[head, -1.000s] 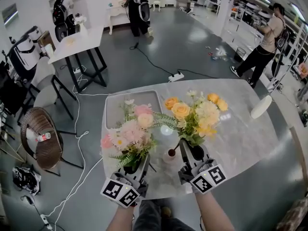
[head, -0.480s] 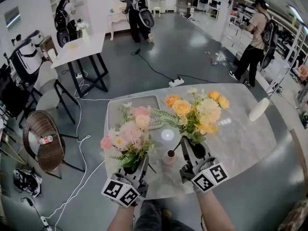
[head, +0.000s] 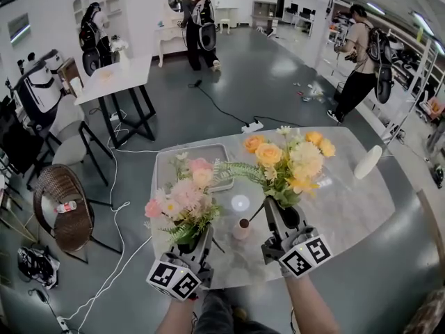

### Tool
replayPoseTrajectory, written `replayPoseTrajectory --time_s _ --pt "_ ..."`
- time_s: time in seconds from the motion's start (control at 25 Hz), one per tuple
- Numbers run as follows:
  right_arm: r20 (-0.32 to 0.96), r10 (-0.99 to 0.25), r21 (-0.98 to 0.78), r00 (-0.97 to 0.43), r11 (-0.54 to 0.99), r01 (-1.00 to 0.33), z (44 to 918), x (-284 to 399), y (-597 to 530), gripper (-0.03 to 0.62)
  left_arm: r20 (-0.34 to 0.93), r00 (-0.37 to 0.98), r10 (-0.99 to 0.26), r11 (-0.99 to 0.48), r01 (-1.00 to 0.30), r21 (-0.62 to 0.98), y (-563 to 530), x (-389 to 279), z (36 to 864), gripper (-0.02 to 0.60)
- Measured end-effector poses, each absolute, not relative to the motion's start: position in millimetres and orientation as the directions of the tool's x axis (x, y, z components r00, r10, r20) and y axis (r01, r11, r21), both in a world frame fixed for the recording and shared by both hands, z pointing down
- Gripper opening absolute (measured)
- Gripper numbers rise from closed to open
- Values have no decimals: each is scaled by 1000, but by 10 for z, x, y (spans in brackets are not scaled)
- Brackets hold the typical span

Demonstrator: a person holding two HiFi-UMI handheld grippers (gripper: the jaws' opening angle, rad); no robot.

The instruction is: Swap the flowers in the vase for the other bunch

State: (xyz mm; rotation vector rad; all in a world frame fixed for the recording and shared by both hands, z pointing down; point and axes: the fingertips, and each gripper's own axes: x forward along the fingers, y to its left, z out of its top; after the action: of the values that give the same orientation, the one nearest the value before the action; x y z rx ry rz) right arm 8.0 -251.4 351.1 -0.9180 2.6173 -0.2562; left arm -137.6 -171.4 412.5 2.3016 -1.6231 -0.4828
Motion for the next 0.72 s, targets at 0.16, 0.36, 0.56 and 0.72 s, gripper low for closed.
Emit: replayPoseTrajectory --time_s 0.16,0.36,0.56,0.72 --pt "-277 -634 -271 -722 773 -574 3420 183 -2518 69 -114 311 -943 -330 -849 412 -1705 -1324 4049 89" --pt "-284 -635 -263 -718 772 -578 3307 280 -2444 69 -118 316 -941 -336 -853 398 -1632 -1280 3970 88" --pt "-287 -638 -252 -715 770 -586 3304 272 -2381 69 -128 315 -941 -339 -853 397 -1587 -1362 3948 87" --pt "-286 -647 -259 -707 763 -593 3297 355 -2386 69 -140 324 -935 -353 -849 393 -1613 -1322 3878 88"
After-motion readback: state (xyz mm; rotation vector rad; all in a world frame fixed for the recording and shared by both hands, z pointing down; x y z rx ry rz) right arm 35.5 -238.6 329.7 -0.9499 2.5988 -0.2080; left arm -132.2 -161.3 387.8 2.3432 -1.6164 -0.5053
